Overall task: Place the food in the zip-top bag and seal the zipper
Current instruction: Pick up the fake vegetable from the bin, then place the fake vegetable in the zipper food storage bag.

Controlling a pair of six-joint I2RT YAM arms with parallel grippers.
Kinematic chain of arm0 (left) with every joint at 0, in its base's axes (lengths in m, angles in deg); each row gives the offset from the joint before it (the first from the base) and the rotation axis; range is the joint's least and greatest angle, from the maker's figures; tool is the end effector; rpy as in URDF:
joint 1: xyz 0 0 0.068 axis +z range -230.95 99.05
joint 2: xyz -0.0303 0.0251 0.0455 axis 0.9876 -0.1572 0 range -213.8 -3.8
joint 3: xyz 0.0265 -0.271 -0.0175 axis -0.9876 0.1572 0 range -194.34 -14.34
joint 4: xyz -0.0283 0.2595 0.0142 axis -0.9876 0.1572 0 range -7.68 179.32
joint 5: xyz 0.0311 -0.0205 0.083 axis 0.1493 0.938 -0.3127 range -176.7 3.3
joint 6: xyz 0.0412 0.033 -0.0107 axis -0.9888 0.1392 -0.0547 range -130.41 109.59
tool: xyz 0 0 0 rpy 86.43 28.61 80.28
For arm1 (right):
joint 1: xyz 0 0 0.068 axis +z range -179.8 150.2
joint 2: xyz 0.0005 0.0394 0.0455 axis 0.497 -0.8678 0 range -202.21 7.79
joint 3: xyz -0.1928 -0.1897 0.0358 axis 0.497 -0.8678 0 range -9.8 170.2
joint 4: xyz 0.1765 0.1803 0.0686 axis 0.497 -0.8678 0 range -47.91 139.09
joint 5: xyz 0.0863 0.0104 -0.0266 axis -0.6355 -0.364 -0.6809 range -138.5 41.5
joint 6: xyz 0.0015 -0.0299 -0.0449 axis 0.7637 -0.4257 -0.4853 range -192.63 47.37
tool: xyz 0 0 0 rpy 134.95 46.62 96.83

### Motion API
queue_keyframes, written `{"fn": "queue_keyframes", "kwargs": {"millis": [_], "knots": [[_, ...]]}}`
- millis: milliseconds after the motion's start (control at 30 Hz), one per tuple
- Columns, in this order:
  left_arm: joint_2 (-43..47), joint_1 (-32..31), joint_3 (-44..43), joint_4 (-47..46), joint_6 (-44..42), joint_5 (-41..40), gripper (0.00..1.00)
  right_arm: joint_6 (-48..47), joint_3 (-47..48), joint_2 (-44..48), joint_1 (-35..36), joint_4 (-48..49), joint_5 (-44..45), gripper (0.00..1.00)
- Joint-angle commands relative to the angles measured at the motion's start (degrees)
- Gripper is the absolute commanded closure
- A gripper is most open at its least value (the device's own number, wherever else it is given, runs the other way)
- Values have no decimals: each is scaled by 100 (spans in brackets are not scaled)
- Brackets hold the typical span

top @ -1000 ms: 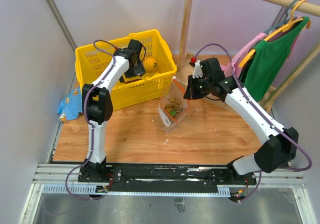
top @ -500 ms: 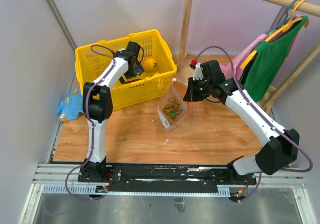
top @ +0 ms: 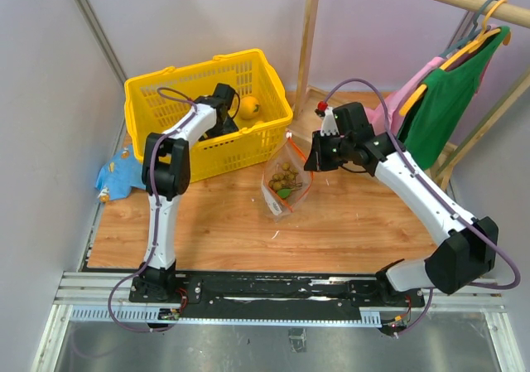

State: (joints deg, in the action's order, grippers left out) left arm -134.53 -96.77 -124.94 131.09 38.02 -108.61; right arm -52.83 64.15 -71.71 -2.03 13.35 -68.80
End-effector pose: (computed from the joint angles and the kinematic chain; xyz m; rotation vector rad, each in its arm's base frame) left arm 0.4670 -0.1186 0.1858 -0.8281 2.4936 0.1704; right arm 0.2617 0.1518 0.3383 -0.3568 2.3535 0.8218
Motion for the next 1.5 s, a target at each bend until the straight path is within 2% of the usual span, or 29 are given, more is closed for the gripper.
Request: {"fn": "queue_keyframes", "kwargs": {"millis": [0, 200, 367, 600, 1100, 1267, 1467], "knots": [[-16, 34, 189, -274, -72, -112, 14, 92, -122, 154, 86, 68, -100, 99], [245, 34, 420, -414, -314, -95, 37, 108, -153, 210, 77, 86, -102, 99], [886, 34, 771, -850, -755, 9, 57, 125, -152, 216, 85, 111, -102, 99], [1977, 20, 1369, -1474, -1372, 405, 70, 158, -144, 225, 82, 145, -104, 100], [3842, -423, 1727, -1632, -2135, 1117, 72, 222, -36, 116, 86, 167, -159, 99], [4374, -807, 1741, -1497, -2244, 1205, 71, 230, 10, 72, 84, 165, -185, 99], [4901, -1580, 1968, -1481, -2340, 1336, 71, 264, 60, 14, 88, 174, -229, 99]]}}
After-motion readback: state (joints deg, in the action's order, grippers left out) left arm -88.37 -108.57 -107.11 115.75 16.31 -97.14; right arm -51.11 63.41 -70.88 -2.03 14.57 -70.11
